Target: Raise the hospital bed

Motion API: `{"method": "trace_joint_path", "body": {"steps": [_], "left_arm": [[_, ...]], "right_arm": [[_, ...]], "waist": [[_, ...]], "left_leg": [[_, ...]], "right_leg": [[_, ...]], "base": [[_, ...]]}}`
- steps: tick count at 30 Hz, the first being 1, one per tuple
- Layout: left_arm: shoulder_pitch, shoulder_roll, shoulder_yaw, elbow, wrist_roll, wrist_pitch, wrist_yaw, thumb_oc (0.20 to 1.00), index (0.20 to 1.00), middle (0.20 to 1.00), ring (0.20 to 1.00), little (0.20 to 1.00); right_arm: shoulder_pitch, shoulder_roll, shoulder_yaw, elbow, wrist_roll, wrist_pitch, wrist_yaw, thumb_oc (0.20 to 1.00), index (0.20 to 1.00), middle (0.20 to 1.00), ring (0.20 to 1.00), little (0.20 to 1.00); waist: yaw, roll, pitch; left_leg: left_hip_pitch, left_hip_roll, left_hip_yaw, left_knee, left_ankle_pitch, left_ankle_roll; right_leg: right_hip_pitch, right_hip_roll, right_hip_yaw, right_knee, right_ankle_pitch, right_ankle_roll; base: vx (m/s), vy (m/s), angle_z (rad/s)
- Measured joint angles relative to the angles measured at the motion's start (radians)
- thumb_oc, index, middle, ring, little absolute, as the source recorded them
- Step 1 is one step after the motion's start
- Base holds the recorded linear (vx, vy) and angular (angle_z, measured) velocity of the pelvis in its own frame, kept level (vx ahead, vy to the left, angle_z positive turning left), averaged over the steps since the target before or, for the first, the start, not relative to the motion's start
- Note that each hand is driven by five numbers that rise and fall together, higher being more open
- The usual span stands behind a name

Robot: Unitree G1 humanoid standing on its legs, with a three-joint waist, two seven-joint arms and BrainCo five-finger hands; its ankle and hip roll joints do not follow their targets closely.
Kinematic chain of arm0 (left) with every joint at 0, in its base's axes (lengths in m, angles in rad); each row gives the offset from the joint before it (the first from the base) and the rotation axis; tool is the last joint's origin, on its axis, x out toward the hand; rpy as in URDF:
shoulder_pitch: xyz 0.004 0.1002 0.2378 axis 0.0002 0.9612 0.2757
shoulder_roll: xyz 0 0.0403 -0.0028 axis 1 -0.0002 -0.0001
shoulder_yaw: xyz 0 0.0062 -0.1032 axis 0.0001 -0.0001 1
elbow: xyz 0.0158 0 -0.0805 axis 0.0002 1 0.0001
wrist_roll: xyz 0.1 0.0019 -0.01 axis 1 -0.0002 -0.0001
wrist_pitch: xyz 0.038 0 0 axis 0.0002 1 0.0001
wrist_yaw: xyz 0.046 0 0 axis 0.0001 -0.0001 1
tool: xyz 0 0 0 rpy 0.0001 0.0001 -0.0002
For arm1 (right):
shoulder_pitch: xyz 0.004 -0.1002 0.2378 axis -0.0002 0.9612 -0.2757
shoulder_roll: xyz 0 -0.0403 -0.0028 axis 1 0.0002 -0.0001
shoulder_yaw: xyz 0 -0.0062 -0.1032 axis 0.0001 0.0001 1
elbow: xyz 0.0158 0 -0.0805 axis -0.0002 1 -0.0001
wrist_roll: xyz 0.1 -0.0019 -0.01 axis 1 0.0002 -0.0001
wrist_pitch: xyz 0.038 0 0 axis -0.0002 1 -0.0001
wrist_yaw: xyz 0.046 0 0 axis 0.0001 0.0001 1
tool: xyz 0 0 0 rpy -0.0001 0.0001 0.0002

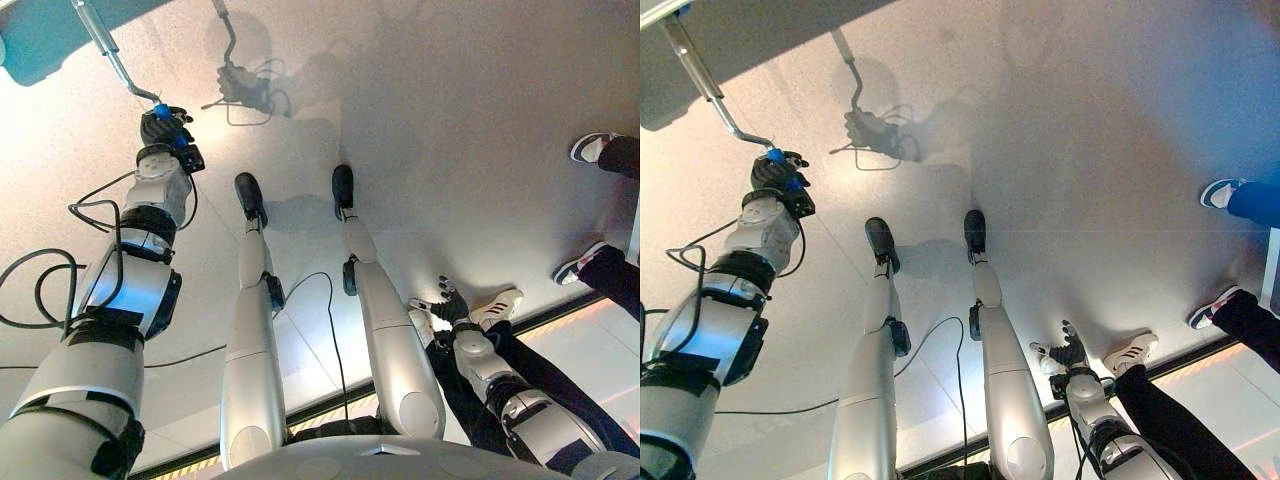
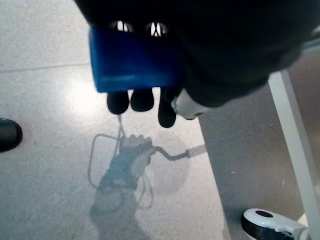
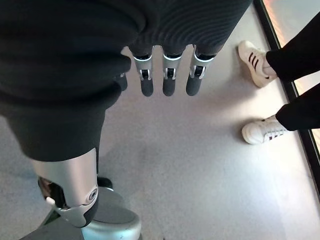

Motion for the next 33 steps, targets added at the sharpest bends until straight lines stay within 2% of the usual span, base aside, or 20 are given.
{"method": "trace_joint_path", "body": {"steps": [12, 17, 23, 33], "left_arm": [[0.01, -0.012, 0.0, 0.0, -0.001, 0.018, 0.009, 0.2, 0.2, 0.2, 0.2, 0.2], [0.014, -0.022, -0.007, -0.002, -0.001, 0.02, 0.006, 0.2, 0.2, 0.2, 0.2, 0.2], [0.012, -0.078, -0.028, -0.061, -0.002, 0.014, -0.005, 0.2, 0.2, 0.2, 0.2, 0.2], [0.025, -0.085, -0.035, -0.061, -0.013, 0.013, -0.009, 0.2, 0.2, 0.2, 0.2, 0.2]], "right_arm": [[0.0, 0.003, -0.001, 0.001, 0.0, 0.0, 0.0, 1.0, 1.0, 1.0, 1.0, 1.0], [0.001, 0.009, -0.001, 0.001, 0.0, 0.0, 0.0, 1.0, 1.0, 1.0, 1.0, 1.0], [0.003, 0.017, -0.002, 0.005, 0.0, 0.0, 0.001, 1.0, 1.0, 1.0, 1.0, 1.0], [0.008, 0.02, -0.005, 0.017, 0.0, 0.0, 0.003, 1.0, 1.0, 1.0, 1.0, 1.0]], "waist": [[-0.004, 0.0, 0.0], [-0.029, 0.0, 0.0], [-0.026, 0.001, -0.001], [-0.021, 0.002, -0.002]], "left_leg": [[0.023, -0.001, 0.028, 0.0, 0.0, 0.0], [0.043, -0.003, 0.032, 0.0, 0.001, 0.001], [0.107, -0.003, 0.038, -0.001, -0.002, -0.002], [0.14, -0.005, 0.056, 0.0, 0.0, 0.001]], "right_leg": [[-0.002, 0.001, 0.033, 0.018, 0.002, 0.002], [0.006, -0.001, 0.042, 0.033, 0.002, 0.003], [0.051, 0.004, 0.052, 0.044, 0.001, 0.004], [0.079, 0.002, 0.069, 0.039, 0.013, 0.003]], "base": [[-0.01, 0.001, -0.04], [-0.01, 0.003, -0.03], [0.0, -0.002, -0.08], [0.0, -0.009, -0.03]]}}
